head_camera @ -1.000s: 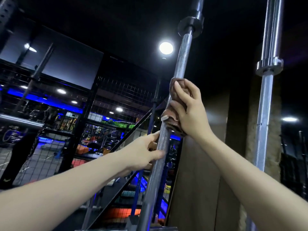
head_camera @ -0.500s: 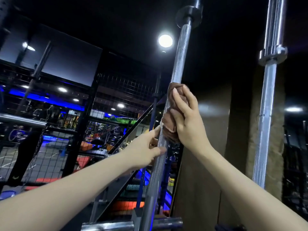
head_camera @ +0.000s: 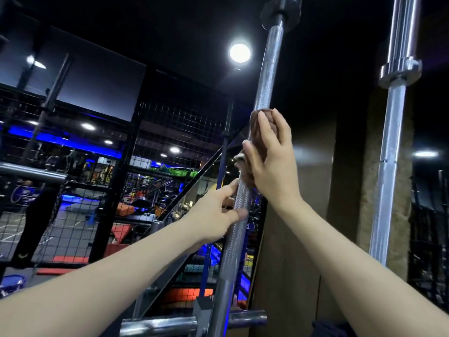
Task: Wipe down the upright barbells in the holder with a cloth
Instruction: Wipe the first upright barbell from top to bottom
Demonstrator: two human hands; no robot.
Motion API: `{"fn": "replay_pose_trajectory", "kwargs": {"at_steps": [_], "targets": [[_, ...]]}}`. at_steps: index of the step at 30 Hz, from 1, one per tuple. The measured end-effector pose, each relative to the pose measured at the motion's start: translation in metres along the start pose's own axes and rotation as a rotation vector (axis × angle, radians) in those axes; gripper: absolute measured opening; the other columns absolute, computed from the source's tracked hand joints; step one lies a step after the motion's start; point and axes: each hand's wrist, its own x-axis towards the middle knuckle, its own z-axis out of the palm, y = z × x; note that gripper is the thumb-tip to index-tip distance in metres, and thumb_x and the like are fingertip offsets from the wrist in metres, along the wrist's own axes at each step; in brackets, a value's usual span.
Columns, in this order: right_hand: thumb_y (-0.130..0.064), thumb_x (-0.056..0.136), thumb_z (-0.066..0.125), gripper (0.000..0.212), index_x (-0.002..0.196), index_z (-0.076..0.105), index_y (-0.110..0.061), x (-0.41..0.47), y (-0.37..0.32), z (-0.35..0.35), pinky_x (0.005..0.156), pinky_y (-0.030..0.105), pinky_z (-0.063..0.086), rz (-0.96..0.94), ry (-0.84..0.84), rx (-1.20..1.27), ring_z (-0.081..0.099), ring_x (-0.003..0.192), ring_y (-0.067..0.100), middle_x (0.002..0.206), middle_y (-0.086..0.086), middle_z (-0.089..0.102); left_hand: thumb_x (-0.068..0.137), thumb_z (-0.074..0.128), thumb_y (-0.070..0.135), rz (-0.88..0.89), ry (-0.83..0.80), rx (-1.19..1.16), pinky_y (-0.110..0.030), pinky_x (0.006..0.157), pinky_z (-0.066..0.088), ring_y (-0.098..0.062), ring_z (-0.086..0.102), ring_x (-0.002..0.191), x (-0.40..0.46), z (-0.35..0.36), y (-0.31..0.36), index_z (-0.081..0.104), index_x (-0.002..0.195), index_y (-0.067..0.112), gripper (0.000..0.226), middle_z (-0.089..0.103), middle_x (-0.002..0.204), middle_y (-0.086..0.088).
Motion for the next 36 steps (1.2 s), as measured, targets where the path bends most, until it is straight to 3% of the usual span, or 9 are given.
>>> {"fn": "replay_pose_trajectory", "kwargs": {"at_steps": [2,7,11,15,17,23,28,31,36], "targets": [[-0.016,0.092,0.059,0.051,0.141,0.045,-0.012,0.017,0.008,-0.002,0.103,0.002,0.019,-0.003,0.018,0.045,0.033,0.139,0.018,0.152,0.009,0.03,0.093,0.056,0.008,-0.002,-0.007,-0.028,-0.003,0.059,0.045,-0.004,0.06,0.09,0.002,0.0,-0.004,0.031,0.139,0.042,0.063,0.051,0.097,0.021],[-0.019,0.092,0.057,0.06,0.146,0.033,-0.006,-0.016,0.003,0.013,0.107,0.003,0.016,0.064,0.074,0.193,0.024,0.138,0.004,0.153,0.01,0.025,0.093,0.057,0.011,-0.022,0.003,-0.046,-0.002,0.066,0.042,0.009,0.056,0.09,0.002,-0.004,-0.008,0.029,0.144,0.037,0.065,0.053,0.103,0.019],[-0.02,0.092,0.056,0.065,0.148,0.026,-0.006,-0.035,-0.003,0.01,0.102,-0.003,0.014,0.08,0.044,0.177,0.021,0.133,0.0,0.154,0.013,0.019,0.092,0.06,0.018,-0.044,0.025,0.005,-0.032,0.098,0.044,-0.013,0.054,0.116,-0.003,-0.006,-0.004,0.03,0.143,0.043,0.064,0.055,0.129,-0.001],[-0.016,0.093,0.059,0.067,0.149,0.024,-0.005,-0.039,-0.01,0.003,0.095,-0.007,0.015,0.104,0.005,0.156,0.021,0.132,0.003,0.154,0.015,0.019,0.091,0.061,0.019,-0.039,0.034,0.014,-0.031,0.085,0.049,-0.021,0.058,0.104,-0.005,-0.004,0.001,0.038,0.141,0.039,0.059,0.061,0.114,-0.009],[-0.016,0.092,0.06,0.067,0.148,0.024,-0.004,-0.042,-0.009,0.001,0.097,-0.006,0.015,0.112,0.002,0.152,0.023,0.133,0.003,0.154,0.015,0.021,0.091,0.062,0.018,-0.035,0.033,0.026,-0.037,0.088,0.05,-0.028,0.059,0.108,-0.006,-0.004,0.003,0.04,0.141,0.038,0.058,0.063,0.114,-0.013],[-0.017,0.093,0.057,0.058,0.145,0.035,-0.002,0.009,0.005,0.0,0.095,-0.004,0.02,0.153,0.123,0.142,0.041,0.121,0.008,0.139,0.015,0.042,0.092,0.057,0.005,-0.039,-0.004,-0.03,-0.028,0.088,0.052,-0.015,0.06,0.103,-0.004,-0.001,0.007,0.036,0.144,0.032,0.062,0.066,0.113,-0.004],[-0.015,0.094,0.057,0.063,0.148,0.026,-0.006,-0.038,-0.006,0.008,0.094,-0.007,0.017,0.186,0.066,0.193,0.031,0.126,0.001,0.149,0.014,0.029,0.092,0.06,0.014,-0.067,0.002,0.02,-0.034,0.091,0.049,-0.016,0.059,0.101,-0.001,-0.004,0.002,0.046,0.136,0.038,0.052,0.064,0.113,-0.005],[-0.016,0.095,0.056,0.063,0.149,0.025,-0.009,-0.053,-0.008,0.009,0.094,-0.006,0.017,0.198,0.034,0.19,0.03,0.124,-0.003,0.148,0.011,0.03,0.092,0.059,0.015,-0.061,0.007,0.018,-0.033,0.082,0.048,-0.015,0.058,0.088,-0.003,-0.005,0.002,0.053,0.128,0.033,0.041,0.066,0.103,-0.003],[-0.017,0.098,0.051,0.057,0.148,0.028,-0.007,0.01,-0.003,0.006,0.082,-0.01,0.018,0.217,0.092,0.143,0.037,0.114,0.003,0.141,0.014,0.037,0.094,0.057,0.009,-0.074,-0.027,-0.021,-0.024,0.082,0.05,-0.016,0.057,0.11,-0.004,-0.007,0.004,0.034,0.144,0.038,0.062,0.062,0.119,-0.005]]}}
